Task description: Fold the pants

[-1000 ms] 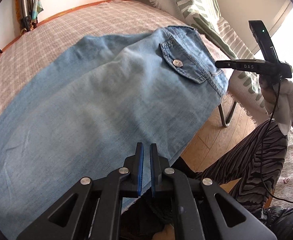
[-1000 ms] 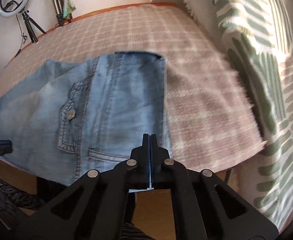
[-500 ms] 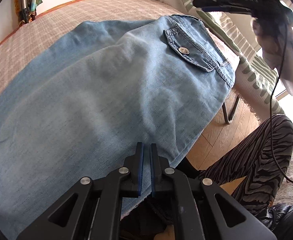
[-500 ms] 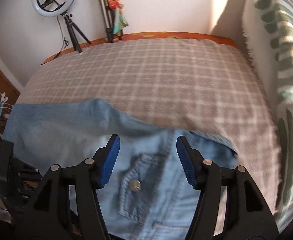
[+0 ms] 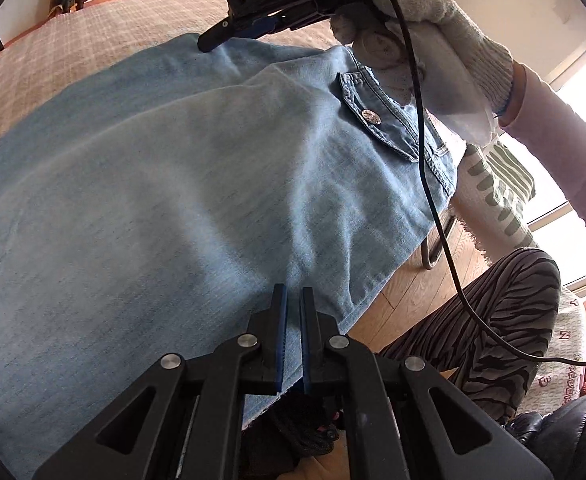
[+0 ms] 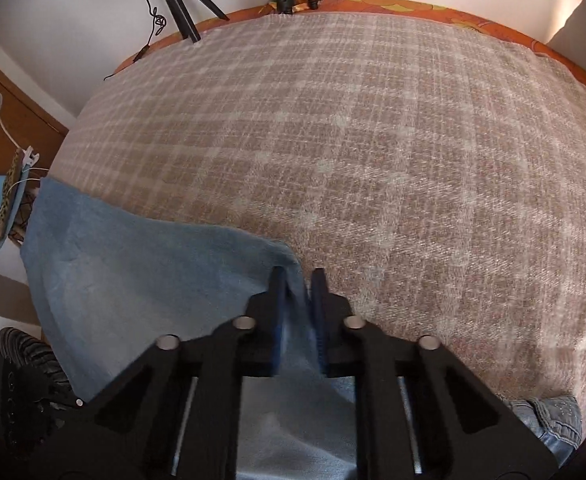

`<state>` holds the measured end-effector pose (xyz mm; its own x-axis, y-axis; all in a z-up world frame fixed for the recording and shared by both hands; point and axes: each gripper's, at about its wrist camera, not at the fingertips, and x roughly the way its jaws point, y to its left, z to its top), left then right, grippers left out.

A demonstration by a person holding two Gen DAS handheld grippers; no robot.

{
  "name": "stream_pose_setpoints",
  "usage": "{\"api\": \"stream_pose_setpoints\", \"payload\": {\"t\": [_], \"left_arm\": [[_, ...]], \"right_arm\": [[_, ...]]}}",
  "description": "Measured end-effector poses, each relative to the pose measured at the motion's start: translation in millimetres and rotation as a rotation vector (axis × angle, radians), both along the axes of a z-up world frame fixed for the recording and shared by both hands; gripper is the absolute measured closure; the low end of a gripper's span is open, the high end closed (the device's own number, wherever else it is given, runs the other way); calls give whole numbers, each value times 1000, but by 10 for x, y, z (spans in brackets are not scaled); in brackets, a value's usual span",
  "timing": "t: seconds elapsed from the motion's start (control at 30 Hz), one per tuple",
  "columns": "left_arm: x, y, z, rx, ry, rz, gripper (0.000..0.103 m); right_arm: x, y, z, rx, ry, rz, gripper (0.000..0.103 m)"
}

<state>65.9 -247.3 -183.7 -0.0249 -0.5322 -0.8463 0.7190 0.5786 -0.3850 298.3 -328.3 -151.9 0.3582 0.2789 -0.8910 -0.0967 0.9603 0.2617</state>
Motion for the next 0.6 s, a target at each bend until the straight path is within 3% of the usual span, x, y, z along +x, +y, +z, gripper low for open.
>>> {"api": "stream_pose_setpoints", "payload": {"t": [0.13,0.23,0.3,0.33,0.4,0.43,0.53,0.57,0.6], "left_arm": [[-22,-23,9,11,-25,-13,100],[-75,-72,17,19,-52,-25,100],[-66,-74,14,18,-44,-13,100],[-63,-73,10,16,-41,-9,100],[-70,-82,11,17,-45,-11,100],[-69,-86,13,20,-46,-13,100],[-70,-88,17,25,-43,-1,100],[-76,-87,17,27,-48,-1,100],[-80,-81,19,30,-55,0,100]], "right_arm": [[142,77,193,-229,-124,-8,103],[314,-167,188,-133,-77,-75,103],[236,-249,311,-76,-105,-76,99],[187,-305,337,-10,-93,-60,93],[90,-343,317,65,-64,-33,39],[32,-335,302,55,-67,-22,34],[-56,-248,130,-11,-37,7,34],[-67,-212,60,-20,-21,12,41],[-78,-174,7,-29,-5,20,65]]}}
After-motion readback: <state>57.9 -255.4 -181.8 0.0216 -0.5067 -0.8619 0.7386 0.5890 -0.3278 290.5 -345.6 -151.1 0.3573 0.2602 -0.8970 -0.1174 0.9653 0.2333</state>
